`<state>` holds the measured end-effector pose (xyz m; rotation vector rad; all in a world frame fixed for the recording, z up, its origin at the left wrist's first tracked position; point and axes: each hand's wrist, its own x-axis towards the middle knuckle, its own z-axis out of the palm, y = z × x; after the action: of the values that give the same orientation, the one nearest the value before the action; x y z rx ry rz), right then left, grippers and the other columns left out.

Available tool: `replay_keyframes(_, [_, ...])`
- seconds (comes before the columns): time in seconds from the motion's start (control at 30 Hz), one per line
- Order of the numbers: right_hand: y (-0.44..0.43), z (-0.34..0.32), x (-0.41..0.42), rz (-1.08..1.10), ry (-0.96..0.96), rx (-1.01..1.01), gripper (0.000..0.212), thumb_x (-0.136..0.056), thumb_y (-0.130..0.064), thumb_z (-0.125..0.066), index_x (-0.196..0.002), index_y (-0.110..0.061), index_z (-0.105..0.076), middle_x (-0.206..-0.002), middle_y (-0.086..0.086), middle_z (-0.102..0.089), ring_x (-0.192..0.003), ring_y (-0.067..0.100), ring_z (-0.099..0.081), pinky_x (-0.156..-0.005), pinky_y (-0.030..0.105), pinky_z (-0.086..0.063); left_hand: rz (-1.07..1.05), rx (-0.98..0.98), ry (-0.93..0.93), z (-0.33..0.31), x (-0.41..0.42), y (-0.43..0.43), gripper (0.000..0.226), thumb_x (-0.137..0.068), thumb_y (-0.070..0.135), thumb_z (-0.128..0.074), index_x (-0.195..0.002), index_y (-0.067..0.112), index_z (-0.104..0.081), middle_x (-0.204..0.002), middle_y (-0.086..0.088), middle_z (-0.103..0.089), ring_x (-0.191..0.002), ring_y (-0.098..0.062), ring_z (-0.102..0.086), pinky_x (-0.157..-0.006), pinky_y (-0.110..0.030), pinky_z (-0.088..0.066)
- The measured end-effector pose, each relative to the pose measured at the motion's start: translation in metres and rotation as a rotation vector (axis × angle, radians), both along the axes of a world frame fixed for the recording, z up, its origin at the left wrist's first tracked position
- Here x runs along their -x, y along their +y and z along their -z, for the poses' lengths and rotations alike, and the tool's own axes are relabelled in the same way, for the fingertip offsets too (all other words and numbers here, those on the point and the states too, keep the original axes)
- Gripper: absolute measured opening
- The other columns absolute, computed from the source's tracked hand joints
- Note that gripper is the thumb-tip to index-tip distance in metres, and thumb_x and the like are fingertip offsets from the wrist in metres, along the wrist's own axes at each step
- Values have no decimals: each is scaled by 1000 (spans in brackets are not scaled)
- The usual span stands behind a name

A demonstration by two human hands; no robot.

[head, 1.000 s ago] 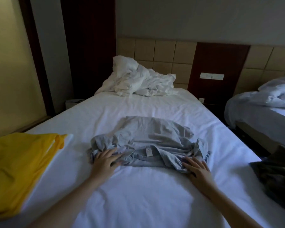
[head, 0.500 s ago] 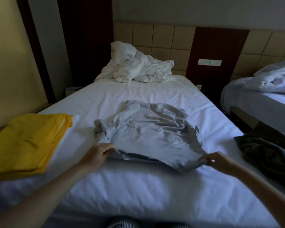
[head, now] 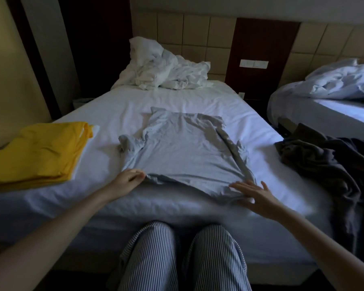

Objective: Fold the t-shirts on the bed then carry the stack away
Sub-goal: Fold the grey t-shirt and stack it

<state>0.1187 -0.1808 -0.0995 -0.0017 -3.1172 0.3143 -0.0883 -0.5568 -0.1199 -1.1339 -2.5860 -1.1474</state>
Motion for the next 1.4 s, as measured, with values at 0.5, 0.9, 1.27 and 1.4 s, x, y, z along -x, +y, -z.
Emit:
replay_keyframes(0.5, [-69,2,28,-124,118,-185,95,-68,-89,-1,-134,-38,-47,-144,-6,-44,-136,34,-34,-112,46,-12,-145,-157,-313,-15,-10,-24,24,-94,16,-57,-113,4,-65,-107,6,-65,-86,13,-58,-77,-3,-42])
replay_keyframes(0.9, [-248,17,129,-216,120,-40,80,-74,-64,-26,-146,-29,-30,-150,7,-34,-139,42,-23,-111,55,-4,-617,-687,-1038,-39,78,0,18,-88,-5,-51,-73,6,-54,-66,-13,-59,-57,-22,-58,-47,-28,-51])
replay_keyframes(1.27, [-254,25,136,-139,345,27,51,-100,-44,-7,-133,-27,-43,-127,-6,-61,-116,24,-58,-97,48,-43,-519,-1125,-1112,-40,101,-31,17,-97,17,-44,-93,8,-58,-112,-12,-55,-103,-24,-57,-86,-30,-42])
replay_keyframes(1.4, [-260,40,132,-241,255,-204,47,-98,-48,-13,-135,-30,-36,-130,1,-59,-115,30,-59,-88,53,-47,-657,-1026,-1062,-22,105,-66,16,-95,8,-48,-80,11,-52,-88,-12,-61,-70,-19,-58,-54,-23,-53])
